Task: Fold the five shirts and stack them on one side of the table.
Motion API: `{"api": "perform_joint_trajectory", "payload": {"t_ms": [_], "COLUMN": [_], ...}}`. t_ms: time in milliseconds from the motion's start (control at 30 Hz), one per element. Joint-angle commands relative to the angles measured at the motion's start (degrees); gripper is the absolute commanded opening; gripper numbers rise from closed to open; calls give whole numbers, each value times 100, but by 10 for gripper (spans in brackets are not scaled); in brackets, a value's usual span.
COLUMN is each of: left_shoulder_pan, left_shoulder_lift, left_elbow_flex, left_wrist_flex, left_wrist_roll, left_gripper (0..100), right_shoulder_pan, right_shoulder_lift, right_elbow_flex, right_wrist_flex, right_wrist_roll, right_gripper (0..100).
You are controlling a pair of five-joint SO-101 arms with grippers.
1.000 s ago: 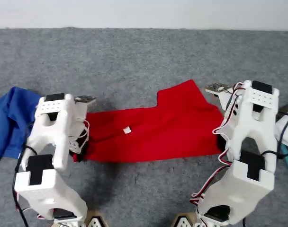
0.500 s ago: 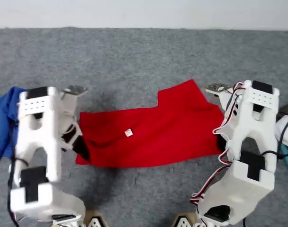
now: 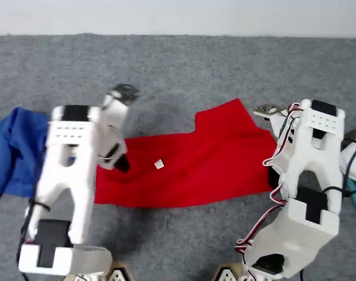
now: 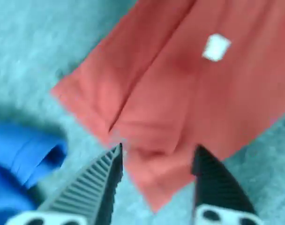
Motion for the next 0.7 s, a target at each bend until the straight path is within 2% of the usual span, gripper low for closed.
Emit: {"api": "perform_joint_trajectory", "payload": {"t_ms": [0, 300, 500, 667], "left_shoulder_pan": [378, 369, 404, 360], "left_shoulder_lift": [369, 1222, 1257, 1266], "left_elbow_flex": [-22, -145, -989, -919], "left_wrist_flex": [-369, -352, 615, 642], "left_wrist_roll": [44, -352, -369, -791], "left_gripper": [171, 171, 171, 171], "right_shoulder_pan": [-22, -13, -40, -40], "right_shoulder_lift": [-312, -312, -312, -312], "right_elbow_flex": [-229, -229, -229, -237], "right_wrist_flex": [40, 40, 31, -22], "right_wrist_roll": [-26, -9, -9, -18], "right_gripper": [15, 15, 15, 15]}}
